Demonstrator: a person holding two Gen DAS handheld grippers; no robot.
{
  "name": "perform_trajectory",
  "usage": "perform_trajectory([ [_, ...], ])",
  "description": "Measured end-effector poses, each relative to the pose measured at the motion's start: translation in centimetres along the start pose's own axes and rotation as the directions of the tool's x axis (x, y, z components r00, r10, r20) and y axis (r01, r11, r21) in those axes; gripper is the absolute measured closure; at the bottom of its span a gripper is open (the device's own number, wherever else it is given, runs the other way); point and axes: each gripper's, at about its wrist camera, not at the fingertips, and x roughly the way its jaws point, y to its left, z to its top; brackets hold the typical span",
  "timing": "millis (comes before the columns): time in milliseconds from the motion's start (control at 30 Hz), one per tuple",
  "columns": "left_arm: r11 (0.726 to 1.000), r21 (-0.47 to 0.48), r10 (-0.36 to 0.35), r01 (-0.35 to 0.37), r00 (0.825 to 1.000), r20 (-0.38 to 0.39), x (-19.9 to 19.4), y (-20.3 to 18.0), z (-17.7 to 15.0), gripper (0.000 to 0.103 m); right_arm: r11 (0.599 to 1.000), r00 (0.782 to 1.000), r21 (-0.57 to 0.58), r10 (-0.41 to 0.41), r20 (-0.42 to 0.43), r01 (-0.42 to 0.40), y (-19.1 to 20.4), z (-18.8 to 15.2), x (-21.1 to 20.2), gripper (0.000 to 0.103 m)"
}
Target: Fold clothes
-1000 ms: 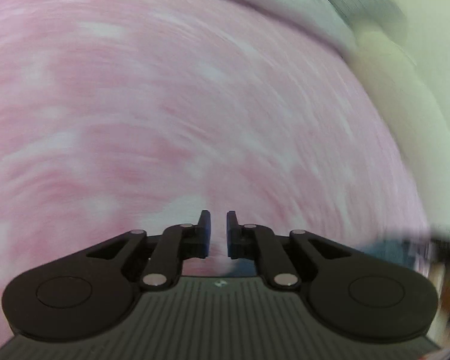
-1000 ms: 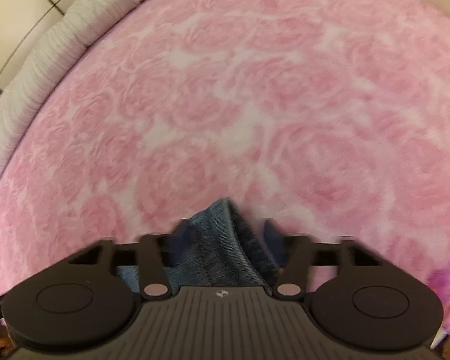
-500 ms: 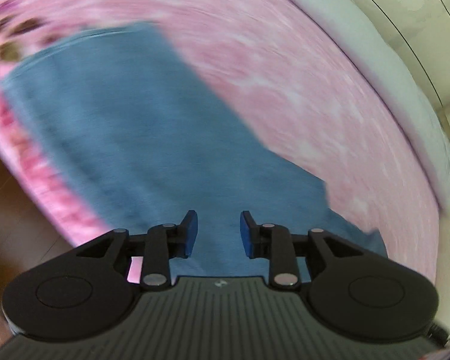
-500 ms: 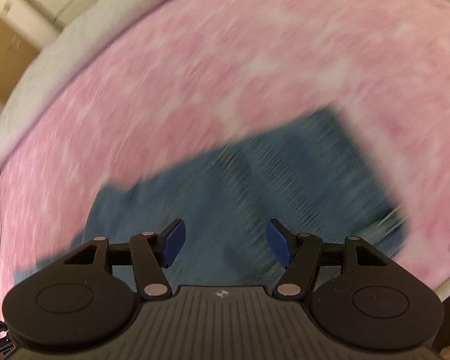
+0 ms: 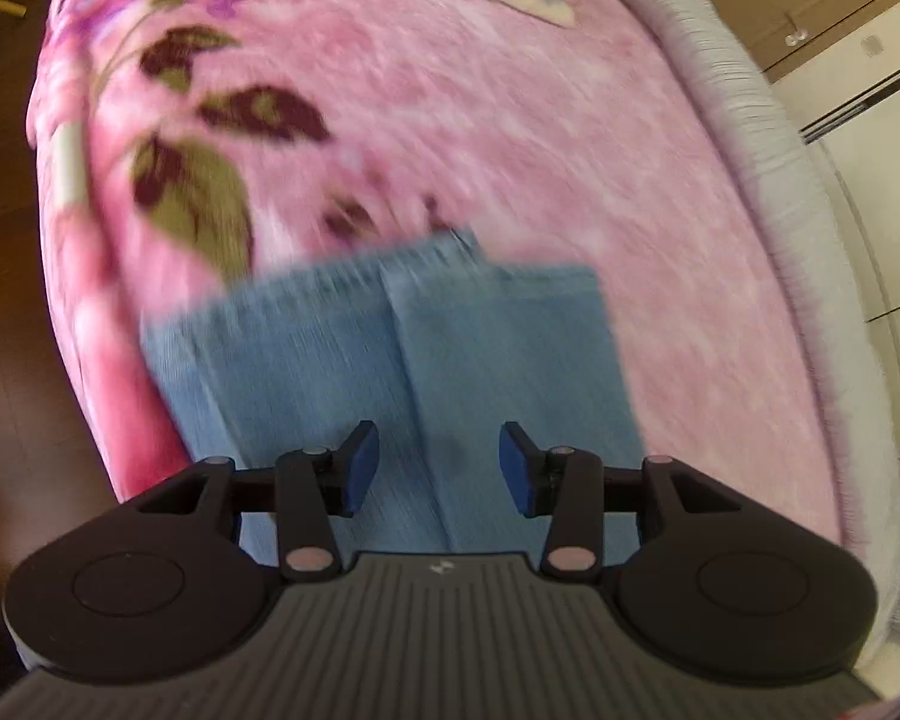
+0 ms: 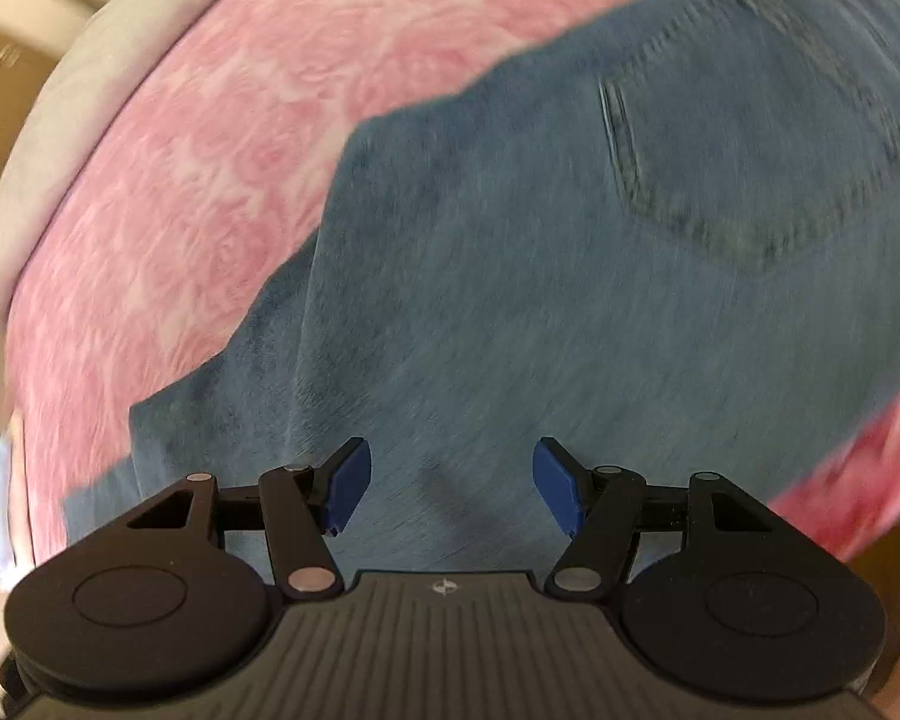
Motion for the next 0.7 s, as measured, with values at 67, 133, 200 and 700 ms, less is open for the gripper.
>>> perform_trajectory([
  [67, 1.0, 0.011, -0.02, 0.02, 1.0, -0.011, 1.1, 0.6, 1.5, 0.065, 0.999, 0.999, 0.04, -0.032, 0.024, 0.031, 1.0, -1.7, 0.4, 0.038],
  [133, 0.998, 0.042, -0.035, 0.036, 0.999, -0.026, 1.6, 0.5, 2.1, 0.064, 0.996, 0.996, 0.065, -0.07, 0.05, 0.067, 2.0, -3.4, 0.8, 0.036],
  [200, 0.996, 0.044, -0.074, 0.075, 0.997, -0.024, 1.6, 0.7, 2.4, 0.073, 0.992, 0.992, 0.09, -0.099, 0.077, 0.092, 2.7, -4.8, 0.8, 0.033],
  [700, 0.943, 0.315, -0.136, 0.107, 0.988, 0.072, -4.4, 7.3, -0.8, 0.102, 0.985, 0.98, 0.065, -0.164, 0.11, 0.157, 3.7, -6.2, 0.8, 0.033],
])
